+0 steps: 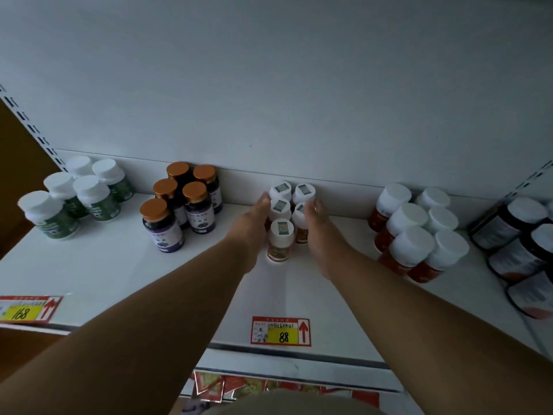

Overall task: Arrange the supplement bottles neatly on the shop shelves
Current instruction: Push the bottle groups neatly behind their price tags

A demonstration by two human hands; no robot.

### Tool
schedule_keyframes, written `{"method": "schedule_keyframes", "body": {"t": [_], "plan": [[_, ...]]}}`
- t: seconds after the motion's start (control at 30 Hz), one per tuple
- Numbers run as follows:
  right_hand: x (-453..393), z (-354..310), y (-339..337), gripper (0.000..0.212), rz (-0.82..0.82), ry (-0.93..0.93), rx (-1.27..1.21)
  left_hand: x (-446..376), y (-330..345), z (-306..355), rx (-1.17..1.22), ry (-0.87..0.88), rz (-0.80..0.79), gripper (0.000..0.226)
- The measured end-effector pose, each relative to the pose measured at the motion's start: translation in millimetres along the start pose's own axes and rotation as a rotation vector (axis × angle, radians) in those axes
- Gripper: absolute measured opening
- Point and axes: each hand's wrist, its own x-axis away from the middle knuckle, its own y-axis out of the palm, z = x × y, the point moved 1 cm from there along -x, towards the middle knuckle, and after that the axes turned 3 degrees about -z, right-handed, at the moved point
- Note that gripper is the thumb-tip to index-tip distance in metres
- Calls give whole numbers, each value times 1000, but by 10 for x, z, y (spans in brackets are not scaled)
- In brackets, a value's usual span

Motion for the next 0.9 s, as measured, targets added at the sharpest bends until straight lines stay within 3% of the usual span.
{"method": "schedule_keyframes", "body": {"t": [0.27,0.47,0.67,0.83,0.9], "plan": [[-20,-26,-13,39,3,-141,104,-40,-112,39,-210,99,-65,33],[40,199,-83,41,101,-260,501,-66,-246,-20,-251,128,-51,32],[42,223,-66,39,161,-276,619,-64,-238,4,-318,91,-118,35],[178,198,-71,53,264,-260,605,35,-306,53,-443,90,-9,34],[326,241,-75,41,321,-267,618,211,-390,17,-648,140,87,35]]}}
